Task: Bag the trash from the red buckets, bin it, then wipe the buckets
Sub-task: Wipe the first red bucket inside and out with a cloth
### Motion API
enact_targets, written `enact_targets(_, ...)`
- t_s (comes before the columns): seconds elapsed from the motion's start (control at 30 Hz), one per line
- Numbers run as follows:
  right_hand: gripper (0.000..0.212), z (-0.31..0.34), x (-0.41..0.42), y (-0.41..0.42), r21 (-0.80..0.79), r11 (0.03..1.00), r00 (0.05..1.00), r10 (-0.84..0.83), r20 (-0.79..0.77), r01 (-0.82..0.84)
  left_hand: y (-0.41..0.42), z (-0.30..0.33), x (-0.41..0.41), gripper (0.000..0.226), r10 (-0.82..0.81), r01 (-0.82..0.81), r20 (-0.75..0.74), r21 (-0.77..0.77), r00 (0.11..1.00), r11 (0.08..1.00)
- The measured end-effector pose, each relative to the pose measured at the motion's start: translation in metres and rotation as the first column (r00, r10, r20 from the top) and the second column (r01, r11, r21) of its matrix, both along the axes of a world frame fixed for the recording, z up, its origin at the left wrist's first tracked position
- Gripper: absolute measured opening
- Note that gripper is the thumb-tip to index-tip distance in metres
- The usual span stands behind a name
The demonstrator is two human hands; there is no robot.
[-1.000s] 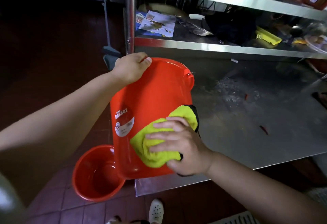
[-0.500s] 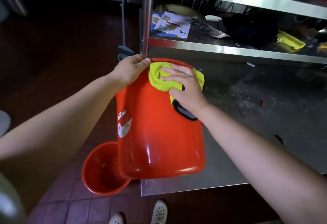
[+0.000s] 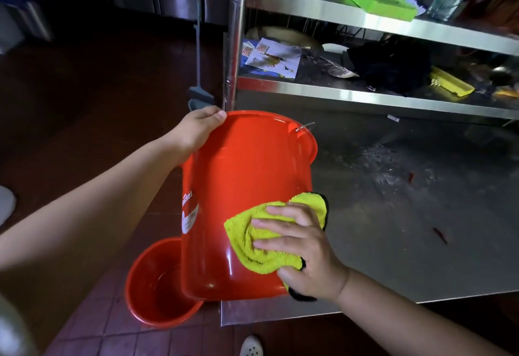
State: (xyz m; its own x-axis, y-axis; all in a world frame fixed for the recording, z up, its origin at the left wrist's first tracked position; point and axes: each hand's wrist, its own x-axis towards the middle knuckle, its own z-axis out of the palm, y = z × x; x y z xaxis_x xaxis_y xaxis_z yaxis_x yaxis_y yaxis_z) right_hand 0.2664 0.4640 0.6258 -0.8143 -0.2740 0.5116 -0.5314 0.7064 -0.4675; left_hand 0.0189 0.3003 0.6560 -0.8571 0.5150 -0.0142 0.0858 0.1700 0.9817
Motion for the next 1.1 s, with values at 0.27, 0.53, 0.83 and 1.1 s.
enact_targets(0.27,0.043,0.022,-0.099,0.031,-0.116,0.965,0.971,-0.226,0.083,0.234,-0.003,-0.004,-0.003,0.023,0.073,-0.073,0.004,0.005,0.997,0.997)
enact_targets(0.53,0.044,0.028,-0.119,0.026,-0.168,0.936,0.946,-0.282,0.162,0.308,-0.018,0.005,-0.001,0.020,0.099,-0.096,0.026,-0.109,0.995,0.989)
enact_targets(0.83,0.041,0.014,-0.019,-0.011,0.024,0.996,0.993,-0.083,0.084,0.081,0.032,0.022,0.009,0.054,-0.024,-0.197,-0.384,-0.523,0.923,0.829)
enact_targets(1.1,0.045,0.005,0.013,-0.011,0.108,0.991,0.994,0.075,0.076,-0.083,0.026,0.011,0.007,0.054,0.049,-0.141,-0.258,-0.349,0.965,0.927)
